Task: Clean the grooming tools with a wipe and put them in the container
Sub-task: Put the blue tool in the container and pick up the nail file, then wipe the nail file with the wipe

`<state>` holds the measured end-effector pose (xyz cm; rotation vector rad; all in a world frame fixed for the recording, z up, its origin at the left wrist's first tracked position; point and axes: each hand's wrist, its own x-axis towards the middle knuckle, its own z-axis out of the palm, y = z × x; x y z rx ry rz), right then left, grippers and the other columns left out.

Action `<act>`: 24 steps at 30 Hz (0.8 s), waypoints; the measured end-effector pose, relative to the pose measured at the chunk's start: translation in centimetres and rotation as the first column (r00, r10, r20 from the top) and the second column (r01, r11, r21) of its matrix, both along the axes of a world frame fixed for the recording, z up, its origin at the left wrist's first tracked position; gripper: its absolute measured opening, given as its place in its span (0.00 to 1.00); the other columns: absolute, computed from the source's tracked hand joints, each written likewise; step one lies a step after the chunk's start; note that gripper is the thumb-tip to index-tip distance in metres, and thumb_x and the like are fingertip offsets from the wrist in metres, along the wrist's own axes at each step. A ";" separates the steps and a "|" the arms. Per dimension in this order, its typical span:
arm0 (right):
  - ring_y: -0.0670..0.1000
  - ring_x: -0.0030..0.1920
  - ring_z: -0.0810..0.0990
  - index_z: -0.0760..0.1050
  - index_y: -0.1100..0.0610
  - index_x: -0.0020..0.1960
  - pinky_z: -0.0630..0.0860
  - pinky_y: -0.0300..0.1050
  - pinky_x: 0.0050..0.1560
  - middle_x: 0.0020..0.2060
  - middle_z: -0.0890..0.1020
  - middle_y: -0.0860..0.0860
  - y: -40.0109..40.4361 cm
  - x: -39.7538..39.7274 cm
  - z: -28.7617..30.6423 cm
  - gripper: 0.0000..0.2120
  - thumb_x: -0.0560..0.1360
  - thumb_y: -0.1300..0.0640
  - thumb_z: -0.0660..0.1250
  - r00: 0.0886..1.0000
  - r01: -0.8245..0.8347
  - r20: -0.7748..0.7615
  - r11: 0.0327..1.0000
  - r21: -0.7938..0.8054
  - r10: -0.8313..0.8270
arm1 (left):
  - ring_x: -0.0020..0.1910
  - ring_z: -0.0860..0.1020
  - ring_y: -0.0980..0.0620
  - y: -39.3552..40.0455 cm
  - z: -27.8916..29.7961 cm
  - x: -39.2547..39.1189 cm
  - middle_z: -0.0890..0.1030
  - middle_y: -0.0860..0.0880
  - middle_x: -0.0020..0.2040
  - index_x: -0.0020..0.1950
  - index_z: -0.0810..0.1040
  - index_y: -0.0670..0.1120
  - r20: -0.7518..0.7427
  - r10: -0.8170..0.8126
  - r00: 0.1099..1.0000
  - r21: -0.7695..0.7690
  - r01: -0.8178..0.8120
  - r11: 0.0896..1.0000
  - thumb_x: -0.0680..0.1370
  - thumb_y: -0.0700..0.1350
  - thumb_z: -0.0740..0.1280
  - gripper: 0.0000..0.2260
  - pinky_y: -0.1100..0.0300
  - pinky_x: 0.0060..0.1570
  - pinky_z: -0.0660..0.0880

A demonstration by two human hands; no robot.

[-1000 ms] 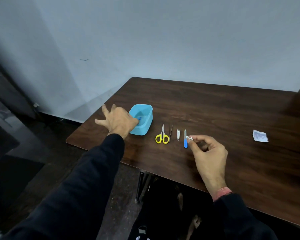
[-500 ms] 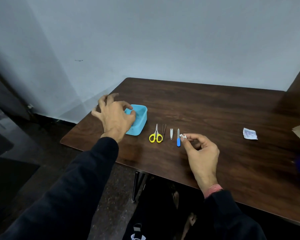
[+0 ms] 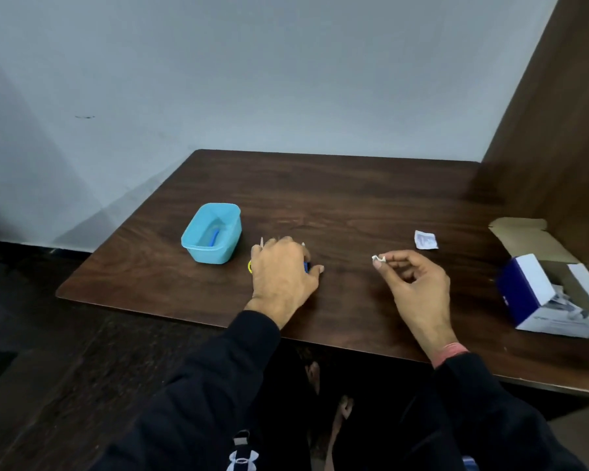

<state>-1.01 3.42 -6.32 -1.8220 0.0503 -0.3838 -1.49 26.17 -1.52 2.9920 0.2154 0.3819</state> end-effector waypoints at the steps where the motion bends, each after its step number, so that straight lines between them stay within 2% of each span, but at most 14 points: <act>1: 0.46 0.35 0.81 0.88 0.46 0.47 0.82 0.46 0.37 0.40 0.88 0.44 -0.5 -0.1 0.0 0.05 0.77 0.54 0.83 1.000 0.009 -0.012 1.000 0.023 -0.009 | 0.61 0.82 0.48 -0.3 0.0 0.0 0.86 0.54 0.55 0.57 0.90 0.57 -0.008 0.010 1.000 -0.009 -0.010 1.000 0.81 0.64 0.74 0.14 0.49 0.62 0.76; 4: 0.49 0.35 0.85 0.88 0.46 0.47 0.80 0.42 0.29 0.40 0.88 0.47 -0.6 -0.4 -0.1 0.05 0.78 0.55 0.81 1.000 -0.004 -0.025 0.998 0.067 0.006 | 0.59 0.84 0.49 -0.8 0.1 -0.1 0.87 0.56 0.55 0.58 0.90 0.58 -0.025 0.006 1.000 -0.097 -0.009 0.995 0.82 0.59 0.75 0.09 0.52 0.55 0.79; 6: 0.50 0.36 0.87 0.89 0.46 0.49 0.80 0.40 0.31 0.41 0.89 0.46 -0.2 -0.4 -0.1 0.05 0.79 0.57 0.80 0.999 -0.033 -0.033 0.998 0.044 0.034 | 0.58 0.85 0.50 -0.9 0.0 -0.2 0.88 0.56 0.54 0.59 0.90 0.59 -0.037 -0.005 0.999 -0.172 -0.001 0.985 0.82 0.54 0.76 0.06 0.54 0.54 0.80; 11: 0.45 0.37 0.86 0.90 0.44 0.54 0.81 0.37 0.40 0.43 0.89 0.44 0.6 -0.3 -0.5 0.11 0.82 0.60 0.77 0.995 -0.093 -0.022 0.995 -0.033 0.093 | 0.58 0.85 0.58 -1.0 -0.7 0.4 0.89 0.60 0.52 0.64 0.87 0.58 -0.064 -0.031 0.997 -0.396 0.003 0.918 0.81 0.42 0.78 0.14 0.54 0.64 0.83; 14: 0.44 0.40 0.88 0.90 0.43 0.57 0.83 0.40 0.45 0.44 0.89 0.39 0.4 -0.3 -0.6 0.12 0.82 0.60 0.75 0.995 -0.096 -0.020 0.991 -0.093 0.095 | 0.59 0.83 0.57 -1.2 -1.4 1.0 0.87 0.60 0.50 0.64 0.88 0.57 -0.047 -0.077 0.996 -0.406 0.051 0.913 0.81 0.40 0.78 0.15 0.52 0.65 0.83; 16: 0.42 0.39 0.86 0.90 0.44 0.56 0.79 0.34 0.43 0.42 0.88 0.40 0.3 -0.3 -0.6 0.13 0.82 0.61 0.75 0.997 -0.082 -0.008 0.986 -0.147 0.081 | 0.60 0.83 0.54 -1.7 -1.9 0.9 0.86 0.58 0.53 0.63 0.89 0.56 -0.008 -0.120 0.993 -0.373 0.108 0.922 0.82 0.38 0.76 0.14 0.52 0.64 0.82; 18: 0.41 0.37 0.83 0.90 0.45 0.57 0.74 0.30 0.41 0.42 0.87 0.41 0.5 -0.2 -0.5 0.12 0.81 0.61 0.75 0.997 -0.078 0.003 0.981 -0.180 0.080 | 0.59 0.84 0.53 -2.6 -2.4 0.7 0.83 0.55 0.57 0.64 0.89 0.54 0.038 -0.152 0.988 -0.408 0.154 0.900 0.84 0.38 0.73 0.14 0.55 0.62 0.82; 21: 0.46 0.42 0.84 0.89 0.45 0.60 0.76 0.35 0.42 0.49 0.87 0.41 0.7 0.0 -0.2 0.11 0.82 0.57 0.76 0.993 -0.110 0.019 0.981 -0.162 0.115 | 0.57 0.84 0.56 -4.3 -3.0 0.6 0.80 0.56 0.57 0.63 0.88 0.55 0.094 -0.172 0.981 -0.543 0.195 0.817 0.85 0.37 0.71 0.15 0.59 0.61 0.79; 24: 0.48 0.43 0.86 0.89 0.42 0.61 0.83 0.47 0.42 0.47 0.87 0.37 0.2 1.0 0.1 0.11 0.84 0.55 0.73 0.985 -0.174 -0.017 0.976 -0.128 0.173 | 0.56 0.84 0.58 -5.0 -3.4 0.8 0.82 0.57 0.57 0.60 0.86 0.57 0.133 -0.142 0.981 -0.728 0.194 0.658 0.85 0.40 0.73 0.11 0.56 0.63 0.81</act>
